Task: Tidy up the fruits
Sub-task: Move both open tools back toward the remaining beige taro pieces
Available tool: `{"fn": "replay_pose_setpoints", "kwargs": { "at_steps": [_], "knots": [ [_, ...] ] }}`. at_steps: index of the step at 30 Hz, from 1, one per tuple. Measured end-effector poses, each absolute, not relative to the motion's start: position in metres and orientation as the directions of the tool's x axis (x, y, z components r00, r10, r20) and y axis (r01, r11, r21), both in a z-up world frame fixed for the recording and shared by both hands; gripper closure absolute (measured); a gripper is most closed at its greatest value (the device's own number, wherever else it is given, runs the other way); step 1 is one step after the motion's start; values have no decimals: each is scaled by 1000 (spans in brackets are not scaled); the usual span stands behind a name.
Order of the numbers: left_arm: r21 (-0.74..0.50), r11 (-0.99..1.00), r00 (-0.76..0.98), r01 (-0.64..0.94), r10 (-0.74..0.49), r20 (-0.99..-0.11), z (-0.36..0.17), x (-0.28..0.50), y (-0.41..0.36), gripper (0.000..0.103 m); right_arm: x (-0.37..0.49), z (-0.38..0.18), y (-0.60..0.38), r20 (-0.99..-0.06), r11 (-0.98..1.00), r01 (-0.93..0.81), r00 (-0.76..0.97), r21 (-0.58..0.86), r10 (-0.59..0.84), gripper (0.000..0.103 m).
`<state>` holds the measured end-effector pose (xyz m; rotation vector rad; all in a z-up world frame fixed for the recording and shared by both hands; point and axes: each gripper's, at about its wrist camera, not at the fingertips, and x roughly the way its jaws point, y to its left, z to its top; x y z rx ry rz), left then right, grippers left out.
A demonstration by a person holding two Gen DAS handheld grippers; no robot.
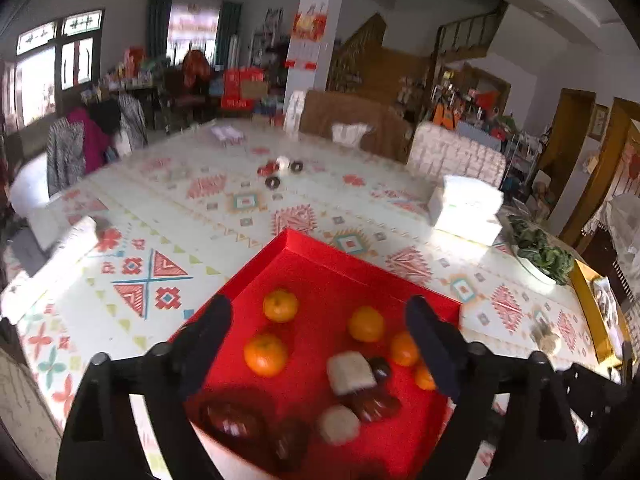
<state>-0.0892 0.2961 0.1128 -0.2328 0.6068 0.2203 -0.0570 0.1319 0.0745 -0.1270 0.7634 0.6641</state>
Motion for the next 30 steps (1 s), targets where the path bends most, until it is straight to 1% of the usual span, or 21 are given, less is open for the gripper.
{"fn": "replay_pose_setpoints", "kwargs": {
  "at_steps": [5,8,11,17,20,23,30],
  "knots": [
    [-109,967,834,-231,139,-534,123,-131,248,14,-82,78,84,-661,838,-528,579,141,476,37],
    [-97,971,844,-217,137,-518,127,-153,222,14,-95,78,58,-655,863,-479,602,162,457,37],
    [-72,974,855,-213,150,-496,129,-169,200,14,-110,78,23,-640,889,-403,628,218,442,35],
    [32,984,865,-176,170,-472,130,-181,156,14,-127,79,-25,-613,895,-315,652,317,447,34],
    [52,987,865,-153,159,-476,129,-182,141,14,-132,81,-36,-605,903,-301,671,305,428,34],
    [75,988,861,-139,157,-484,128,-177,130,14,-132,84,-45,-595,908,-293,686,299,418,32],
    [96,988,836,-118,151,-527,114,-156,117,13,-116,75,-66,-598,910,-257,689,324,408,30]
  ]
}}
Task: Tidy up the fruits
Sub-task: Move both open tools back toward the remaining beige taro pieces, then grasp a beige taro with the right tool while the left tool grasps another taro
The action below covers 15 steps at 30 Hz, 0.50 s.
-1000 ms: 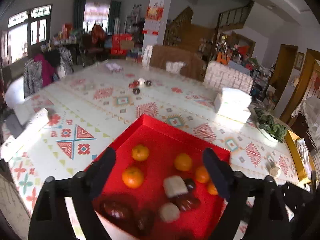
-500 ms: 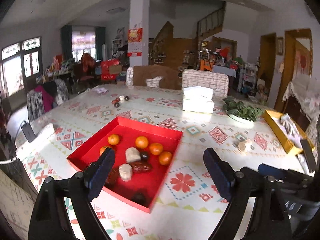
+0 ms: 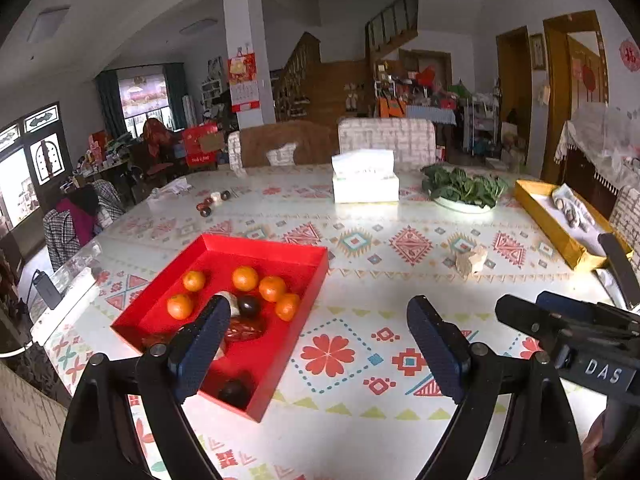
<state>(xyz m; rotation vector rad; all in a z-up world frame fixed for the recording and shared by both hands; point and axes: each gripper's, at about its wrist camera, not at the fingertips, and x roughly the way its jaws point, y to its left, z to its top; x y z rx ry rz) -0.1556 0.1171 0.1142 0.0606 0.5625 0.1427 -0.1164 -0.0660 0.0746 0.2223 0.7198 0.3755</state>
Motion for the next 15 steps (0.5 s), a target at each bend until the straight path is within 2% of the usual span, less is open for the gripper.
{"fn": "replay_pose_setpoints", "kwargs": {
  "at_steps": [8,15],
  "knots": [
    [112,989,807,-96,143,-572,96,-132,106,13,-95,57,-89,-625,913,-196,676,357,390,30],
    [156,984,812,-84,158,-562,89,-125,95,13,-85,50,-107,-637,916,-150,677,371,369,30]
  ]
}}
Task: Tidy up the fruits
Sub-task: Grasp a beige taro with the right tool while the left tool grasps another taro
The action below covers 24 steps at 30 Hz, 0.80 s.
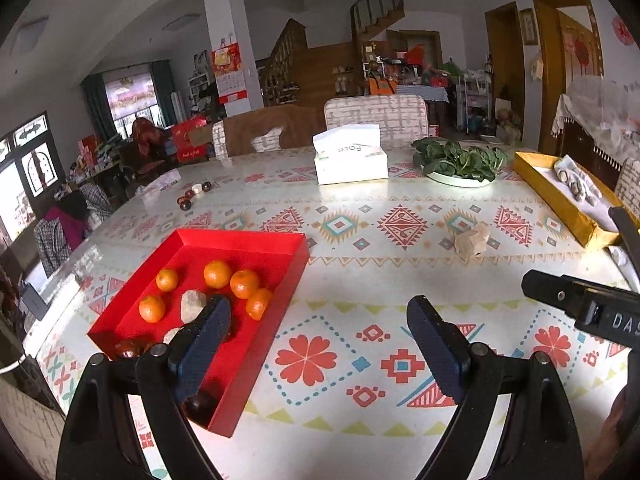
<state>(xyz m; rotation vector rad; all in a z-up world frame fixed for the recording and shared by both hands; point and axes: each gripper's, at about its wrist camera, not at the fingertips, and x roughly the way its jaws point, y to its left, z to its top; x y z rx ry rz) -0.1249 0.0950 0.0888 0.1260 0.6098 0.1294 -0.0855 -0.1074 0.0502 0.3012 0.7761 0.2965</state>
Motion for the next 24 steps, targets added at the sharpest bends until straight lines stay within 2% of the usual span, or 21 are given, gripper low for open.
{"fn": "replay_pose_setpoints", "kwargs": {
  "at_steps": [8,15,19,21,24],
  "knots": [
    [147,986,806,-76,147,-573,84,-121,99,13,-81,52,-114,-646,931,-133,686,340,334,30],
    [11,996,784,-89,77,-616,80,-117,125,13,-50,76,-140,-621,943,-112,727,314,293,30],
    [-41,997,781,-61,22,-625,77,-116,128,13,-9,70,-144,-654,946,-113,697,303,293,31],
    [-66,997,775,-44,-8,-632,75,-114,128,13,10,61,-141,-676,943,-110,672,313,303,42],
    [-72,997,768,-41,-15,-640,72,-108,127,13,37,45,-136,-706,943,-85,642,321,298,46]
  ]
}}
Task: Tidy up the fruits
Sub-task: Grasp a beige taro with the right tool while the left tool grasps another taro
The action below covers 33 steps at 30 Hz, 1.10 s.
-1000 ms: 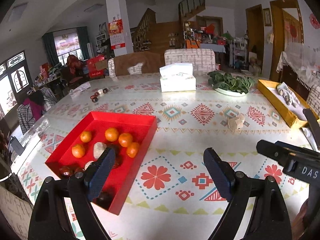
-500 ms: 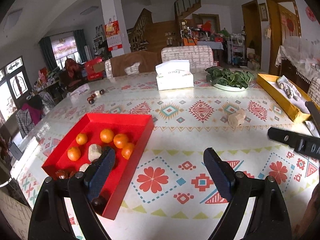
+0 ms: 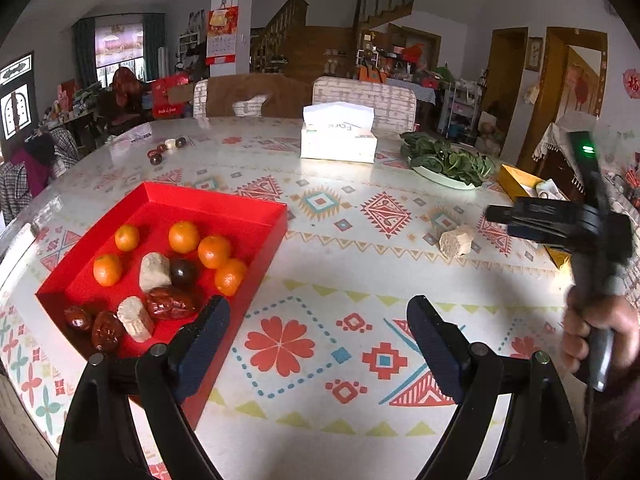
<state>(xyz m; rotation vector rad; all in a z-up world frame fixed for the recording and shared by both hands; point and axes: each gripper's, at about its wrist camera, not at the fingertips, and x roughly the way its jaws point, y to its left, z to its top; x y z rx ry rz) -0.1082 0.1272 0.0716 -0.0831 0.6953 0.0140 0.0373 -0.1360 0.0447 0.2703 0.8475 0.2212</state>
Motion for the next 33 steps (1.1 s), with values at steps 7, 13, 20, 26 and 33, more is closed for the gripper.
{"fn": "replay_pose_setpoints", "kwargs": {
  "at_steps": [7,13,20,26,33],
  "knots": [
    [-71,997,756,-24,-28,-654,65,-99,124,13,85,14,-111,-790,971,-56,572,231,221,46],
    [-89,996,745,17,-71,-663,65,-94,117,13,78,13,-103,-818,990,-55,559,131,139,69],
    [-108,988,714,107,-152,-684,66,-77,102,13,32,15,-145,-833,989,-9,538,148,129,69],
    [-192,968,651,159,-249,-717,55,-39,76,14,-10,15,-170,-805,987,-8,577,158,134,68],
    [-283,947,603,149,-315,-733,38,13,40,14,-18,14,-172,-781,976,-38,593,214,194,68]
  ]
}}
